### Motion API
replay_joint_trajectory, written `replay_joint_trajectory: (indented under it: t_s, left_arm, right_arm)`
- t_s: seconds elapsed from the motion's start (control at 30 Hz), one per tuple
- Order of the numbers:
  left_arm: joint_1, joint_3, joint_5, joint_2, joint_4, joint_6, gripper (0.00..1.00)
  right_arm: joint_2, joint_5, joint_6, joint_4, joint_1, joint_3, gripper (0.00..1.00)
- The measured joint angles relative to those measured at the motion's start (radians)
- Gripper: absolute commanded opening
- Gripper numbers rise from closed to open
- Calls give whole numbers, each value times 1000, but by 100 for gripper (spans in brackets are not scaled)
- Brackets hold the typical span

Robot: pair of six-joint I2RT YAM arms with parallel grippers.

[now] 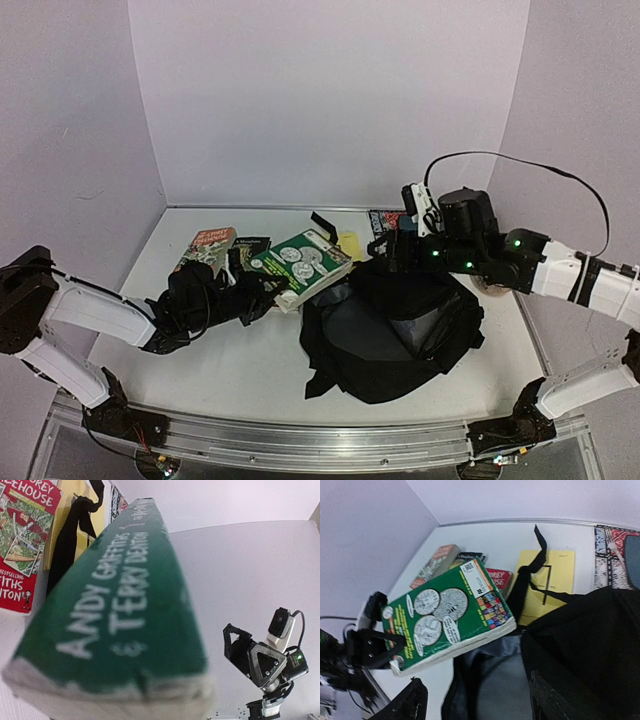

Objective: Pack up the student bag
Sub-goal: Pick up the largest pocket of the bag from the student bag.

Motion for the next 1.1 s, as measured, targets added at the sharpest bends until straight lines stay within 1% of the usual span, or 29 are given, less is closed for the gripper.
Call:
replay_joint_trajectory:
  t_s: [0.1,0.2,0.37,0.47,0.53,0.6,0.67,0.7,0.8,0.83,1.1]
  left_arm:
    - [3,0,38,-59,-92,29,0]
    - [6,0,73,-126,-168,61,0]
    - [11,0,142,-196,-240,95,0]
    - [12,0,193,-200,-264,101,0]
    - [13,0,222,-200,-285,101,0]
    - [13,0,251,-200,-301,100,0]
    - [13,0,282,-197,-309,101,0]
    - [13,0,298,-196,-311,101,0]
    - [12,0,332,-194,-316,101,0]
    - [12,0,342,-194,-320,101,0]
    - [-5,6,392,-148,-341,100,0]
  right_arm:
    - [16,59,-157,-215,-1,72,79]
    - [60,98,-282,-370,-15,114,80]
    - [156,108,-433,-506,-77,130,80]
    - [214,93,-495,-548,-104,148,78]
    - [250,84,-522,-560,-109,164,75]
    - [286,74,-548,-564,-113,180,67]
    - [317,62,-569,-566,-117,195,53]
    - [330,57,-577,-567,-119,201,42]
    - [358,36,-599,-577,-124,222,4]
    - [362,30,-609,-580,-126,230,0]
    - [337,1,-573,-627,-133,303,0]
